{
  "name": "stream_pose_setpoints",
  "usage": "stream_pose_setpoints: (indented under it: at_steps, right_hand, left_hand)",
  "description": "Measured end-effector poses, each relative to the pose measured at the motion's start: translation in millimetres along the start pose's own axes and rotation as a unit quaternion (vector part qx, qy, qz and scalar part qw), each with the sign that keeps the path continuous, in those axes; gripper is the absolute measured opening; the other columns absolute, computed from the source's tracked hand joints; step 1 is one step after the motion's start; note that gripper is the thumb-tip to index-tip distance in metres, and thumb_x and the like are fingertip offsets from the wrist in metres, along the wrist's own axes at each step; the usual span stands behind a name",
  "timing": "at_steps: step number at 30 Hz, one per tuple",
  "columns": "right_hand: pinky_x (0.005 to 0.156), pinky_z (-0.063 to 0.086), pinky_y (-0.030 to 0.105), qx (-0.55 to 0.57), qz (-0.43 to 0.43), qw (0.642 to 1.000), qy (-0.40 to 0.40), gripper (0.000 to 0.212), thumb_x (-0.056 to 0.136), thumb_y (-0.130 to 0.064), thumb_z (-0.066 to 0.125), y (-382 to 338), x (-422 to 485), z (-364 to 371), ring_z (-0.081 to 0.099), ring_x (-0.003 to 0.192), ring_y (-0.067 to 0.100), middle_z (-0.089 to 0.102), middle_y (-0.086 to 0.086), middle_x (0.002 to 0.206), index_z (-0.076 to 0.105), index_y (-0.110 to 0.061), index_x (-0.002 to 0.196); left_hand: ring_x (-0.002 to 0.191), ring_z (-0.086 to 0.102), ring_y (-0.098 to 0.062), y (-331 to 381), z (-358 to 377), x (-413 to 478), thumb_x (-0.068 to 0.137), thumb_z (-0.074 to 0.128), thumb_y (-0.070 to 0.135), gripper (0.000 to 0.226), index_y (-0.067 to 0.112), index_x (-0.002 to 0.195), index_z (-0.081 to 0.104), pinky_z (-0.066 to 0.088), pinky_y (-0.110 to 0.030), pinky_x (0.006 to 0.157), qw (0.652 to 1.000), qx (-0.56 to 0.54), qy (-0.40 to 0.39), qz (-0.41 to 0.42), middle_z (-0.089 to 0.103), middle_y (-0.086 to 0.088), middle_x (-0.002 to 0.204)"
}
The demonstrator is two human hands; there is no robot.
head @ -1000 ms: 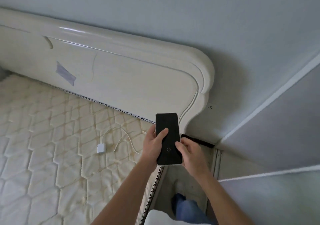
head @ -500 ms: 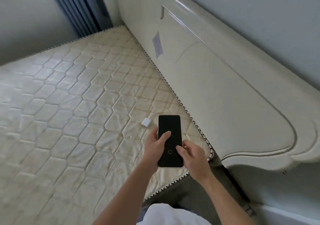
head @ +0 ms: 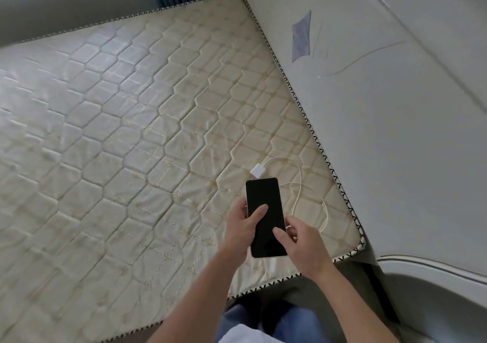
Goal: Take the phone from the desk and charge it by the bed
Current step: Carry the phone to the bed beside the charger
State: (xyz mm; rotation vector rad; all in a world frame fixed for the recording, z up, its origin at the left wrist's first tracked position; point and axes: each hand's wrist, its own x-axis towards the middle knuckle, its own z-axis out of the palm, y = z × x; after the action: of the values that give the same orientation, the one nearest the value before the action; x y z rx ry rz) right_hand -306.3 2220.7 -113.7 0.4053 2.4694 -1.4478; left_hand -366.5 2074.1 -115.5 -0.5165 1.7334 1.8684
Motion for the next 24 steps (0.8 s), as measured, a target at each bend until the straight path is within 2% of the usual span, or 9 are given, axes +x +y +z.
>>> stream_pose_setpoints:
  at_steps: [3,8,11,14,16,18,20,22,24]
  right_hand:
    - [0.051,0.039,0.027,-0.059,0.018,0.997,-0.041,0.024,0.091,-0.042,0.059,25,23,20,0.044,0.044,0.009,0.051,-0.009,0.046,0.050,-0.028,0.074]
    - [0.052,0.039,0.031,-0.081,0.065,0.992,-0.069,0.040,0.090,-0.046,0.059,93,68,55,0.036,0.044,0.011,0.040,-0.006,0.047,0.051,-0.012,0.072]
    - [0.052,0.039,0.033,-0.067,0.108,0.988,-0.091,0.043,0.089,-0.050,0.057,141,95,79,0.038,0.045,0.010,0.043,-0.007,0.051,0.055,-0.010,0.075]
    - [0.055,0.047,0.039,-0.061,0.136,0.982,-0.115,0.054,0.078,-0.065,0.048,183,119,99,0.053,0.053,0.019,0.056,0.004,0.058,0.061,-0.013,0.081]
    - [0.060,0.051,0.043,-0.067,0.140,0.980,-0.122,0.054,0.078,-0.066,0.046,205,135,109,0.059,0.059,0.024,0.064,0.009,0.064,0.062,-0.015,0.082]
    - [0.055,0.045,0.037,-0.070,0.137,0.980,-0.126,0.041,0.086,-0.056,0.053,222,152,119,0.055,0.056,0.017,0.058,0.001,0.060,0.062,-0.017,0.080]
    - [0.050,0.035,0.028,-0.077,0.132,0.980,-0.131,0.031,0.091,-0.048,0.055,235,171,128,0.047,0.052,0.010,0.049,-0.007,0.056,0.058,-0.021,0.076]
    - [0.050,0.030,0.029,-0.090,0.123,0.981,-0.117,0.037,0.093,-0.048,0.054,246,191,136,0.043,0.052,0.012,0.043,-0.007,0.054,0.047,-0.023,0.066]
    - [0.051,0.031,0.033,-0.102,0.121,0.981,-0.108,0.042,0.093,-0.050,0.050,257,207,143,0.043,0.056,0.019,0.041,-0.006,0.054,0.040,-0.022,0.063]
  left_hand:
    - [0.091,0.074,-0.024,-28,-11,35,0.092,0.070,0.020,0.021,0.015,0.110,0.059,0.062,-0.041,0.080,0.999,0.020,0.004,-0.039,0.074,-0.010,0.104]
    - [0.088,0.074,-0.020,-90,-15,97,0.093,0.069,0.022,0.021,0.016,0.109,0.056,0.060,-0.031,0.068,0.994,0.046,0.017,-0.097,0.074,-0.005,0.100]
    - [0.091,0.074,-0.022,-136,-15,138,0.093,0.068,0.023,0.018,0.018,0.106,0.057,0.061,-0.042,0.080,0.990,0.064,0.020,-0.127,0.074,-0.006,0.101]
    - [0.094,0.072,-0.024,-177,-16,176,0.091,0.070,0.026,0.021,0.017,0.106,0.058,0.058,-0.051,0.088,0.985,0.096,0.028,-0.138,0.073,-0.008,0.104]
    - [0.096,0.072,-0.024,-198,-19,200,0.090,0.072,0.027,0.024,0.017,0.107,0.060,0.057,-0.052,0.090,0.984,0.105,0.029,-0.141,0.073,-0.008,0.105]
    - [0.094,0.072,-0.023,-214,-22,222,0.089,0.073,0.023,0.021,0.015,0.104,0.061,0.059,-0.046,0.087,0.983,0.108,0.032,-0.143,0.072,-0.010,0.104]
    - [0.086,0.072,-0.016,-225,-25,244,0.090,0.072,0.019,0.015,0.015,0.099,0.061,0.060,-0.035,0.076,0.984,0.106,0.045,-0.136,0.073,-0.007,0.099]
    - [0.076,0.071,-0.008,-231,-27,265,0.091,0.072,0.020,0.013,0.016,0.096,0.061,0.056,-0.024,0.064,0.984,0.118,0.057,-0.120,0.073,-0.002,0.092]
    - [0.077,0.070,-0.009,-237,-30,283,0.089,0.074,0.025,0.019,0.015,0.098,0.061,0.054,-0.024,0.064,0.980,0.151,0.074,-0.104,0.073,-0.002,0.094]
